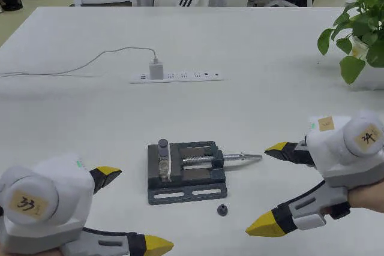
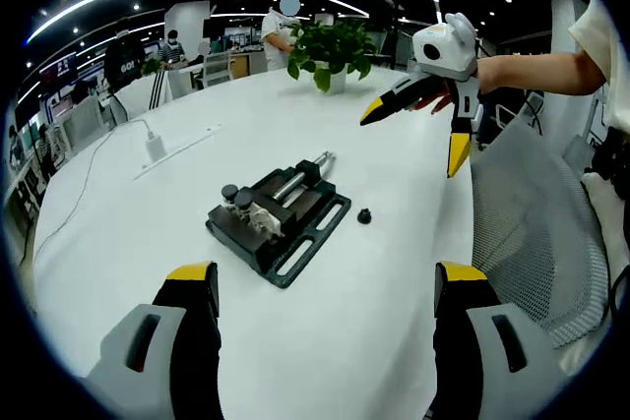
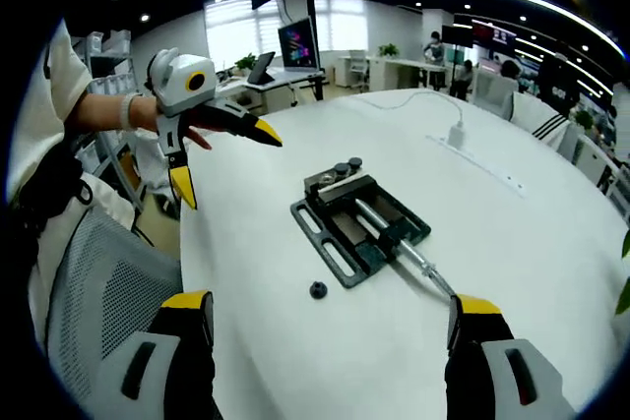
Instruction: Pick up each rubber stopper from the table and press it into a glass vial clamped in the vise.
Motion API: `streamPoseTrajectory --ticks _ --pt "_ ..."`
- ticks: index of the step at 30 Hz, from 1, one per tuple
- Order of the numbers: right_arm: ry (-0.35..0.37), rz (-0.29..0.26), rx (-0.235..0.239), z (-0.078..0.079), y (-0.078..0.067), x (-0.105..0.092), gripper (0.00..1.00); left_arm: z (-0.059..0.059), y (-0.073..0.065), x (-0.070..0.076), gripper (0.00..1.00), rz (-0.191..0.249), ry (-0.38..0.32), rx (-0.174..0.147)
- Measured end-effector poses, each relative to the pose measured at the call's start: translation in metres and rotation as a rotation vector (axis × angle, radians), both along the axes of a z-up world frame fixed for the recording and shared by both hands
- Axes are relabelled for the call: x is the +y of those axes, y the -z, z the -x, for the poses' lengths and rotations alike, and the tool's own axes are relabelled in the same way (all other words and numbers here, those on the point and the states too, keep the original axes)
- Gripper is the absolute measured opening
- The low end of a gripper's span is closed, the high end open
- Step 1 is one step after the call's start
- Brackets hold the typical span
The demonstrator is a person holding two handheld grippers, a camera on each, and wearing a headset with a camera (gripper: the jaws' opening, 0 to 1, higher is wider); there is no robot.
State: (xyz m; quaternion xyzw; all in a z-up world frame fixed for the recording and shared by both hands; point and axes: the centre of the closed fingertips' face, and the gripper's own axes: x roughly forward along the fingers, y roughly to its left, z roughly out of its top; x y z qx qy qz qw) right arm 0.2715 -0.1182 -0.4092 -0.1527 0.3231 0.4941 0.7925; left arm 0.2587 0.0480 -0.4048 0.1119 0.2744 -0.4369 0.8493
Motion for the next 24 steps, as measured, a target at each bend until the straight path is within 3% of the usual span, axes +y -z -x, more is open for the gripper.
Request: streamPoseTrajectory --ticks 10,19,22,24 --pt "0.097 -0.029 0.003 0.018 0.008 -0.027 0.97 -0.002 0.003 -0.019 0.86 -0.043 0.084 0.010" --pt "0.158 -0.106 -0.003 0.023 0.004 -0.024 0.96 -0.010 0.006 -0.042 0.81 -0.104 0.214 -0.007" --pt "0.163 -0.107 -0.010 0.024 0.005 -0.025 0.97 -0.012 0.005 -0.050 0.79 -0.119 0.258 -0.018" --pt "0.165 -0.108 -0.011 0.026 0.006 -0.025 0.97 -0.013 0.007 -0.054 0.76 -0.132 0.283 -0.008"
